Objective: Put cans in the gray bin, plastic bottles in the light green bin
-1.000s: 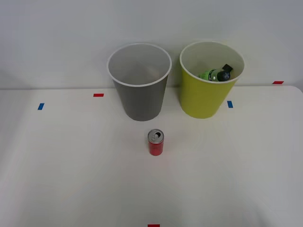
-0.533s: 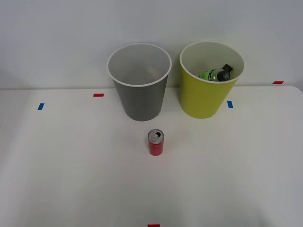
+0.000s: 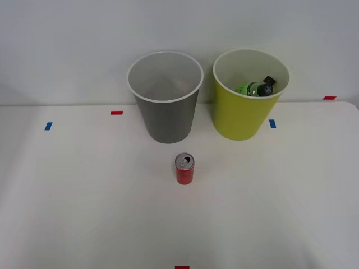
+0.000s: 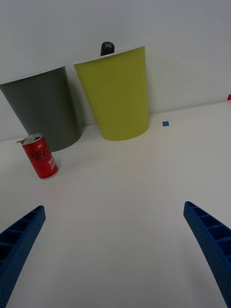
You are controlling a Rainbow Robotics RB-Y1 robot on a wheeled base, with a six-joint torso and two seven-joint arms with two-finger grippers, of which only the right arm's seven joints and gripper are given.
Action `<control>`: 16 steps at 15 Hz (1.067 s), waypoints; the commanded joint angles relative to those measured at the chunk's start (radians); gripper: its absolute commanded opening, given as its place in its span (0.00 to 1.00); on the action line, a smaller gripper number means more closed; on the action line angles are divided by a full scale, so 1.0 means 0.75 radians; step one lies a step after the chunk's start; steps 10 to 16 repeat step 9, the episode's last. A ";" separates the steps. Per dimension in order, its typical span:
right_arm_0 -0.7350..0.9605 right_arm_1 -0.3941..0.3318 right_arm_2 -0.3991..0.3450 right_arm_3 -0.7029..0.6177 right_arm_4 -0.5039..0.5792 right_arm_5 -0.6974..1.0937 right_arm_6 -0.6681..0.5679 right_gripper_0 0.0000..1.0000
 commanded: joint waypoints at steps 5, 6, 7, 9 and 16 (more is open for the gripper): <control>0.000 0.000 0.000 0.000 0.000 0.000 0.000 1.00; 0.000 0.000 0.000 0.000 0.000 0.000 0.000 1.00; 0.000 0.000 0.000 0.000 0.000 0.000 0.000 1.00; 0.000 0.000 0.000 0.000 0.000 0.000 0.000 1.00; 0.000 0.000 0.000 0.000 0.000 0.000 0.000 1.00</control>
